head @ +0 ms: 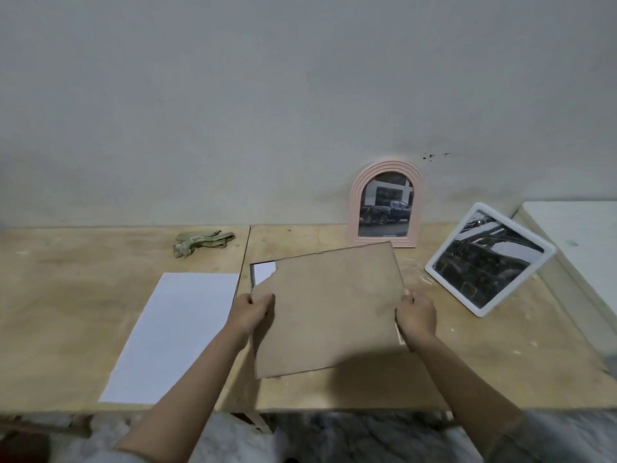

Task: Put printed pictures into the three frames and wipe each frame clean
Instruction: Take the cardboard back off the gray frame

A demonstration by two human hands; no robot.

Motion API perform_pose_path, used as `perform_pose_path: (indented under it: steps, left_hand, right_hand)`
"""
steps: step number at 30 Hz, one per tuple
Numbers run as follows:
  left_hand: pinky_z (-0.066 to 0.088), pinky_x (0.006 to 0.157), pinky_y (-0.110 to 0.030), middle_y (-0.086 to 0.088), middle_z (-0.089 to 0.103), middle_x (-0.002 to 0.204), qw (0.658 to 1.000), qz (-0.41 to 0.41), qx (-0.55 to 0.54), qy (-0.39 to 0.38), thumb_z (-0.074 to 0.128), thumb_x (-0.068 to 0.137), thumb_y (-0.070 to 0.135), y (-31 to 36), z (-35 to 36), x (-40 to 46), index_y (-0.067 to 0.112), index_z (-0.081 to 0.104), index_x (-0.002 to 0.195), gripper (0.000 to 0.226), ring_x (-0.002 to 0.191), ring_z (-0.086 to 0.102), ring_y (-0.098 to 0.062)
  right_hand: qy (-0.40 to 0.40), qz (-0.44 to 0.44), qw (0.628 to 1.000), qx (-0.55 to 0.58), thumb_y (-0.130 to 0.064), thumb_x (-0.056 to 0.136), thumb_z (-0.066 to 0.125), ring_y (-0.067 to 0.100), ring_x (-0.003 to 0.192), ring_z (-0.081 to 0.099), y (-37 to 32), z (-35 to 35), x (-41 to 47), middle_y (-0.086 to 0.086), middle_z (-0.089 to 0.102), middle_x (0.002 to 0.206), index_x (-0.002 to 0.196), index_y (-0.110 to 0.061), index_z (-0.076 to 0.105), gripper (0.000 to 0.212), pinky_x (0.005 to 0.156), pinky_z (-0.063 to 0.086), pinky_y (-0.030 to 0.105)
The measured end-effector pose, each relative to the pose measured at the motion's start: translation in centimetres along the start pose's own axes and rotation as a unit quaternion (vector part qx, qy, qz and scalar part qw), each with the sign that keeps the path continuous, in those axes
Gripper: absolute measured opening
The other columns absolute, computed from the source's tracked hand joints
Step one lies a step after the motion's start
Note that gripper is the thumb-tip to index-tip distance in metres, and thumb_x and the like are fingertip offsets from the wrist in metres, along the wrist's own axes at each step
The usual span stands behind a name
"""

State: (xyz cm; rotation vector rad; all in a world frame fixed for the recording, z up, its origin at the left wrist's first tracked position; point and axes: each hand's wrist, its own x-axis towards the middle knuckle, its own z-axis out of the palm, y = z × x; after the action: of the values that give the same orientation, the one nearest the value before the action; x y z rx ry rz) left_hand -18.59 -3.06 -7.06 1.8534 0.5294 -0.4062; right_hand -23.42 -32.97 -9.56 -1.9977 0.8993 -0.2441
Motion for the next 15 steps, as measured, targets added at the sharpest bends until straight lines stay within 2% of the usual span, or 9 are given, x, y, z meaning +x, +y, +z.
perform_pose_path:
  steps: [2,4,6,7,10,12,15]
  left_hand:
    - [0.049,0.078,-0.031,-0.006,0.064,0.109,1.000,0.024,0.009,0.012,0.062,0.086,0.033,-2.4,0.8,0.2,0.008,0.057,0.115,0.039,0.094,0.060,-0.021]
    - [0.049,0.087,-0.033,-0.001,0.063,0.112,0.999,0.043,0.007,0.017,0.066,0.080,0.036,-3.6,1.4,-0.1,0.012,0.053,0.116,0.046,0.096,0.061,-0.019]
    - [0.047,0.088,-0.032,0.003,0.058,0.109,0.998,0.053,0.026,0.015,0.071,0.079,0.035,-4.3,1.6,0.0,0.015,0.045,0.114,0.048,0.097,0.058,-0.018]
    - [0.048,0.088,-0.033,0.003,0.058,0.109,0.998,0.058,0.034,0.012,0.072,0.078,0.035,-4.6,1.6,0.3,0.015,0.043,0.114,0.051,0.098,0.058,-0.018]
    - [0.050,0.087,-0.034,0.001,0.060,0.110,0.996,0.077,0.043,-0.002,0.075,0.075,0.037,-5.1,1.4,1.3,0.014,0.043,0.116,0.057,0.098,0.060,-0.016]
    - [0.047,0.081,-0.028,0.006,0.058,0.105,0.996,0.072,0.040,-0.019,0.074,0.079,0.033,-5.1,1.4,1.7,0.014,0.042,0.116,0.052,0.095,0.059,-0.012]
    - [0.044,0.070,-0.019,0.012,0.056,0.099,0.995,0.069,0.050,-0.051,0.071,0.083,0.028,-5.4,1.5,2.4,0.017,0.039,0.116,0.048,0.089,0.057,-0.002]
  right_hand:
    - [-0.008,0.011,1.000,-0.014,-0.023,0.098,0.041,0.035,0.082,0.057,0.5,0.6,-0.2,0.014,0.060,0.080,0.076,-0.006,0.057,0.032,0.074,0.044,0.039]
    - [-0.040,0.000,0.999,-0.020,-0.024,0.097,0.045,0.035,0.083,0.058,0.9,1.1,-0.5,0.010,0.059,0.078,0.078,-0.008,0.057,0.027,0.073,0.044,0.038]
    - [-0.095,-0.023,0.994,-0.042,-0.027,0.093,0.053,0.030,0.085,0.057,1.1,1.6,-1.0,0.006,0.058,0.085,0.095,-0.010,0.060,0.019,0.071,0.041,0.034]
    - [-0.121,-0.032,0.991,-0.054,-0.030,0.091,0.058,0.028,0.086,0.056,1.3,1.8,-1.0,0.005,0.058,0.090,0.106,-0.009,0.059,0.026,0.072,0.040,0.031]
    - [-0.194,-0.012,0.978,-0.071,-0.032,0.082,0.071,0.029,0.100,0.055,2.1,2.3,-1.1,0.008,0.056,0.109,0.126,-0.010,0.046,0.055,0.077,0.043,0.034]
    - [-0.243,0.015,0.967,-0.076,-0.037,0.073,0.078,0.032,0.110,0.053,2.9,2.5,-1.1,0.010,0.052,0.122,0.132,-0.009,0.038,0.077,0.084,0.048,0.041]
    - [-0.259,0.046,0.959,-0.104,-0.071,0.039,0.082,0.033,0.129,0.040,6.5,4.2,0.3,0.017,0.034,0.142,0.138,-0.011,0.024,0.129,0.098,0.044,0.051]
